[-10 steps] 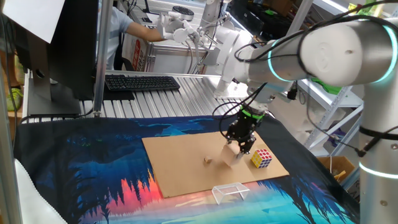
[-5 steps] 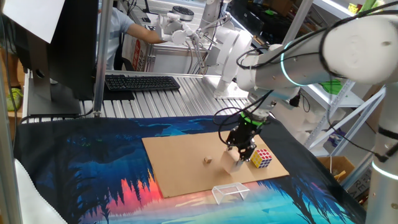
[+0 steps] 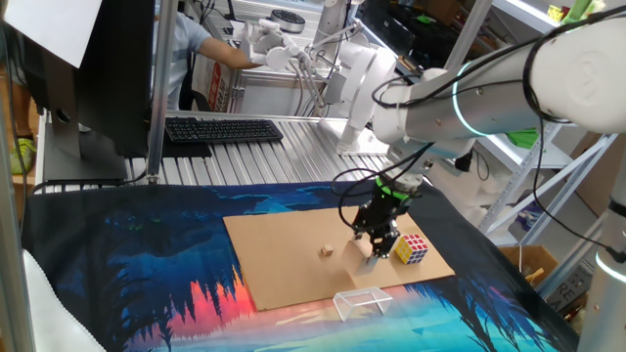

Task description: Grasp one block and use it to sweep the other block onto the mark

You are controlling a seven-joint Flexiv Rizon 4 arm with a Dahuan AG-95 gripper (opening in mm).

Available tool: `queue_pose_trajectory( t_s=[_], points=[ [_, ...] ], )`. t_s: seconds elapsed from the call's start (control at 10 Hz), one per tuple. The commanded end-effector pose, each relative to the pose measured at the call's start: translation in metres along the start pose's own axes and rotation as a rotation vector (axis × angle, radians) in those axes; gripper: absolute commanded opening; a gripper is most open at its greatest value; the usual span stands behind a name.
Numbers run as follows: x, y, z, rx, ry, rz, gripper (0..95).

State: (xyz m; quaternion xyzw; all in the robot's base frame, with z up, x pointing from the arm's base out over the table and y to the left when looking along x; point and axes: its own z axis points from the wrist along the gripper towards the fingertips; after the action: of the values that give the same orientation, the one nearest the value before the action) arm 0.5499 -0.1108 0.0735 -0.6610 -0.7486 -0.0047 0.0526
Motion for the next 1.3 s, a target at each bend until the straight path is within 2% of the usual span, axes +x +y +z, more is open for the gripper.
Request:
queue_pose_trajectory(
  t_s=[0.1,0.4,0.8,1.0,1.1,1.3],
  points=[
    [0.002,0.001,0.007,-0.009,-0.007,0.014,0.0],
    [0.006,0.002,0.018,-0.020,-0.008,0.026,0.0],
    [0.011,0.007,0.036,-0.046,-0.026,0.026,0.0],
    [0.013,0.009,0.035,-0.046,-0.023,0.026,0.0],
    [0.017,0.012,0.032,-0.045,-0.032,0.035,0.0],
    [0.018,0.014,0.035,-0.048,-0.042,0.034,0.0]
  ],
)
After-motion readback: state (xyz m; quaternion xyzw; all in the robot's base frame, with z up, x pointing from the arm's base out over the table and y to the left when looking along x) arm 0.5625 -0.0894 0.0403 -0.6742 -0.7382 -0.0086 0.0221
